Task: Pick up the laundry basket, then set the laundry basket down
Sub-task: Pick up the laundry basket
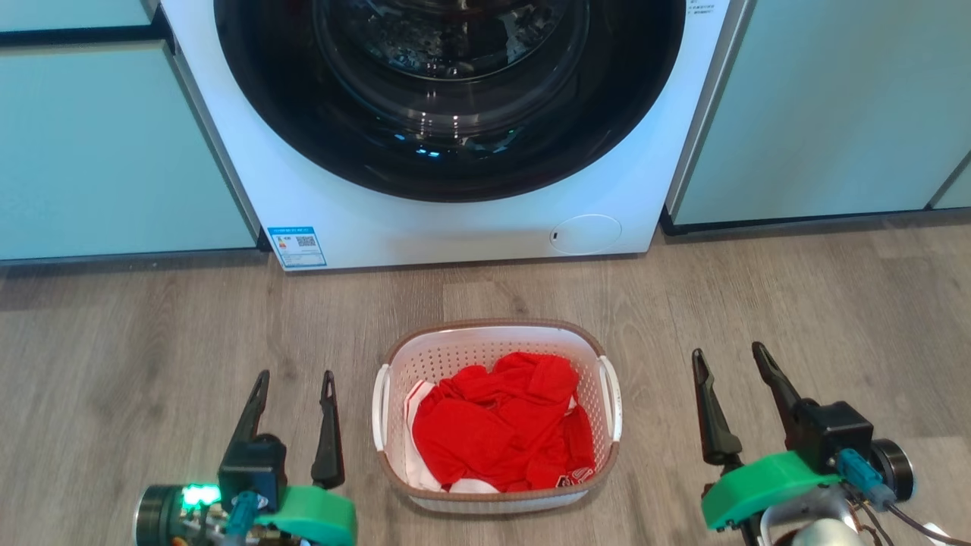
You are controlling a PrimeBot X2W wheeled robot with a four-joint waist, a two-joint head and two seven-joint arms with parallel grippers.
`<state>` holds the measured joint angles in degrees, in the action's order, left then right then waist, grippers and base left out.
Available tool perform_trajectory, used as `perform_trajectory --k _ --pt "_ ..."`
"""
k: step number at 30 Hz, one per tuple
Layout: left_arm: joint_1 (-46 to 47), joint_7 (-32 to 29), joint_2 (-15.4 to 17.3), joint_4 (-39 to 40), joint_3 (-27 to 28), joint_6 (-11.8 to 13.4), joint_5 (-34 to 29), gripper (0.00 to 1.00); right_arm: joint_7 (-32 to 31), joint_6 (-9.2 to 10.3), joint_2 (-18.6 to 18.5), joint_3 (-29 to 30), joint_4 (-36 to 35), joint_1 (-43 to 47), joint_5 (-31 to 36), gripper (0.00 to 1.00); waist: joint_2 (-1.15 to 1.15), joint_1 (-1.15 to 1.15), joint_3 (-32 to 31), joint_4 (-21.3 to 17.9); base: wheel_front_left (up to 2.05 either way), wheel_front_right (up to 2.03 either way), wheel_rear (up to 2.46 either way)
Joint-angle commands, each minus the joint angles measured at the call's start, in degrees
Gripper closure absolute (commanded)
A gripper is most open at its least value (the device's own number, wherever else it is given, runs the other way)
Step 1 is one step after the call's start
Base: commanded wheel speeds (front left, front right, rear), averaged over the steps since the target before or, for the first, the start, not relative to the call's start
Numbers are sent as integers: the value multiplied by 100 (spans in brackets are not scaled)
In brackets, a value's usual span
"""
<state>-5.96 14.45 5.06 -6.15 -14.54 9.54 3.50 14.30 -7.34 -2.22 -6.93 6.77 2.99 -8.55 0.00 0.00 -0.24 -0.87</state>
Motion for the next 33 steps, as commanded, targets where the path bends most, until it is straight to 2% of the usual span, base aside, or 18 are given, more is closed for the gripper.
perform_trajectory --k 1,10,25,33 --pt "191 55 -38 162 185 -6 -54 0 70 -14 -65 -91 -178 -138 23 0 0 0 18 2 0 0 0" --pt "479 55 -97 2 202 -87 -17 0 70 -14 -65 34 -5 -410 36 0 0 0 493 47 0 0 0" --pt "1843 55 -202 -782 238 -109 146 0 70 -14 -65 285 614 -1702 120 0 0 0 2106 156 0 0 0" --pt "2694 55 -216 -1462 172 -125 507 0 70 -14 -106 459 1193 -2406 122 0 0 0 2934 264 0 0 0"
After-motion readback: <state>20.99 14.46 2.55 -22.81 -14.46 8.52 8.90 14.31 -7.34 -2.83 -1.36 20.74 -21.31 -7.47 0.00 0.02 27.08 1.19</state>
